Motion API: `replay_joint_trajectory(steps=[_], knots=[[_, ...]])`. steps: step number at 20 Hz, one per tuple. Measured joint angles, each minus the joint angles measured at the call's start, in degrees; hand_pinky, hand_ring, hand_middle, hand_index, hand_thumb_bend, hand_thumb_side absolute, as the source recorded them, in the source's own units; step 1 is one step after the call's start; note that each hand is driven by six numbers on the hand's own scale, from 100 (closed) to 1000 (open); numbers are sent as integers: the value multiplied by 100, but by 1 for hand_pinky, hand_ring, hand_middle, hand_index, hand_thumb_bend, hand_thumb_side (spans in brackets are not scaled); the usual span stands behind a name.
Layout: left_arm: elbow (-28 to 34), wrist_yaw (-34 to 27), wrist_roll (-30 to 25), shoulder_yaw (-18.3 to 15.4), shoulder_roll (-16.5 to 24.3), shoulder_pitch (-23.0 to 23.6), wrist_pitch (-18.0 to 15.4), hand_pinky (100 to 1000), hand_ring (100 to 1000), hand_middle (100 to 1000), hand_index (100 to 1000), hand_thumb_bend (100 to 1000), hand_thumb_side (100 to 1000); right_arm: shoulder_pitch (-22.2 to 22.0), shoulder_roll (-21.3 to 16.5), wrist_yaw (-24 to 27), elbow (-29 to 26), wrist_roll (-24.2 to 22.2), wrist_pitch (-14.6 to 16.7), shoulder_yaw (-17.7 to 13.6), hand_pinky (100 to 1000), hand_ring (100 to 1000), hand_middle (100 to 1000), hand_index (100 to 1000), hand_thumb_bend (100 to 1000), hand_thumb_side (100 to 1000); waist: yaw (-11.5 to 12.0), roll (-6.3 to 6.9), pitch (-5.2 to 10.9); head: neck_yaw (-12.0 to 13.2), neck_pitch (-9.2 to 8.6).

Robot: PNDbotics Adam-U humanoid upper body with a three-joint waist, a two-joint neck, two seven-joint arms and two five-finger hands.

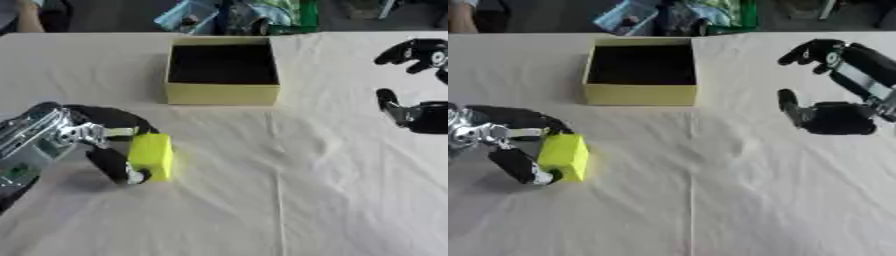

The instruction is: Pick up objects on the table and place them in the box.

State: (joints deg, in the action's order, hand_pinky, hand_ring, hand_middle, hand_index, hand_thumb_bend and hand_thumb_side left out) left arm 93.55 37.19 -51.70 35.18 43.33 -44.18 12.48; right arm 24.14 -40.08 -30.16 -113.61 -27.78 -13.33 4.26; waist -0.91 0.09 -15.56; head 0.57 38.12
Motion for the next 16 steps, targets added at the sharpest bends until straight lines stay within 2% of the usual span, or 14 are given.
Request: replay_joint_trajectory(steps=[3,5,8,11,16], knots=[[26,21,2,-2,-1,-13,-5,910,924,812,975,277,271,-3,0,0,0,5,-8,0,804,878,846,855,100,311,-4,0,0,1,-9],[93,42,2,-21,-1,-15,2,903,916,807,971,281,200,-8,0,0,0,4,-15,-1,804,878,845,855,100,310,-4,0,0,2,-18],[247,87,5,-109,2,-15,45,878,876,790,969,258,207,-38,0,0,0,8,-26,-1,803,876,842,852,100,311,0,0,0,2,-21],[455,130,14,-245,11,-15,148,866,821,730,958,224,212,-46,0,0,0,9,-27,-1,802,875,841,850,100,312,3,0,0,2,-24],[728,168,33,-436,50,-14,321,851,797,694,950,175,214,-47,0,0,0,10,-29,-1,802,875,839,849,100,312,19,0,0,-1,-40]])
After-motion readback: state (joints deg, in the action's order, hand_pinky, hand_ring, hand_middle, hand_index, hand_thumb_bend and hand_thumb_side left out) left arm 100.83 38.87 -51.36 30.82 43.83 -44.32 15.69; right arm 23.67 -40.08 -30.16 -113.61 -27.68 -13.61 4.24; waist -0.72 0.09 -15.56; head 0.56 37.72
